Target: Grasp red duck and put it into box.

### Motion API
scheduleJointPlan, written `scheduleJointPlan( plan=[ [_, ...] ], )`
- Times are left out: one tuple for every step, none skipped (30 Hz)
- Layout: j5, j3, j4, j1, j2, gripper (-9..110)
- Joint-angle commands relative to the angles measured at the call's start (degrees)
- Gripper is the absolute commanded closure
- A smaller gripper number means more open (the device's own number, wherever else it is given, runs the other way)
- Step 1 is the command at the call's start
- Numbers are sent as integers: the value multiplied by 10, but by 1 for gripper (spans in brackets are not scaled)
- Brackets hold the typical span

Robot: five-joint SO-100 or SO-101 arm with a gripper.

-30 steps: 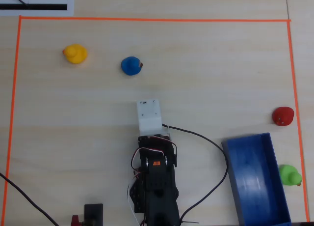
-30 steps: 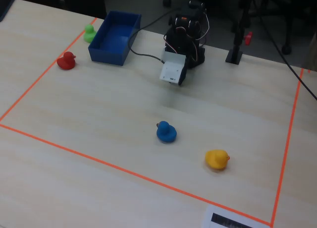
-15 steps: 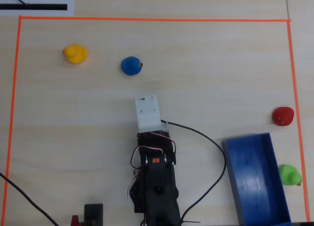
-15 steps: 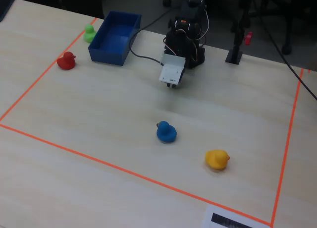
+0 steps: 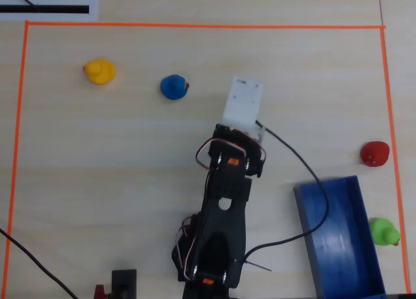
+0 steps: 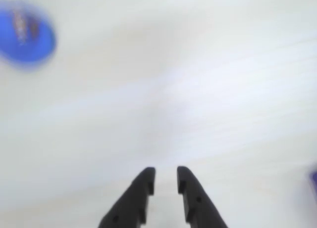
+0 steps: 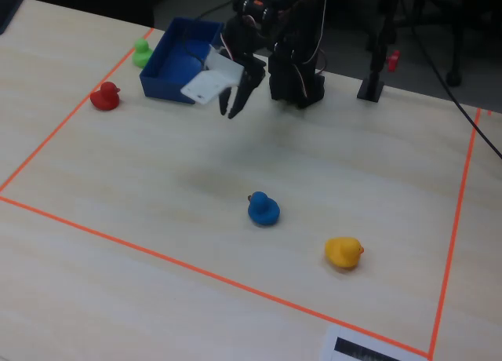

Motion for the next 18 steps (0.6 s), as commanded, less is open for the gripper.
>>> scheduleJointPlan(
  plan=[
    [1, -277, -1, 107, -142, 99],
    [-1, -305, -13, 134, -166, 99],
    [-2, -329, -30, 163, -188, 98],
    [-2, -347, -48, 191, -208, 97],
    [-2, -363, -67, 219, -226, 95],
    [-1, -376, -83, 246, -241, 92],
    [-2, -386, -102, 273, -251, 89],
    [-2, -391, -120, 300, -259, 87],
    [-4, -393, -139, 323, -268, 85],
    [-11, -394, -156, 346, -276, 84],
    [-18, -396, -170, 368, -287, 84],
    [-22, -398, -184, 388, -297, 83],
    [-25, -402, -197, 408, -308, 82],
    [-29, -404, -212, 425, -321, 82],
    [-30, -408, -229, 439, -335, 81],
    [-31, -410, -243, 453, -348, 80],
    [-34, -410, -255, 463, -362, 80],
    [-39, -410, -265, 471, -376, 80]
  ],
)
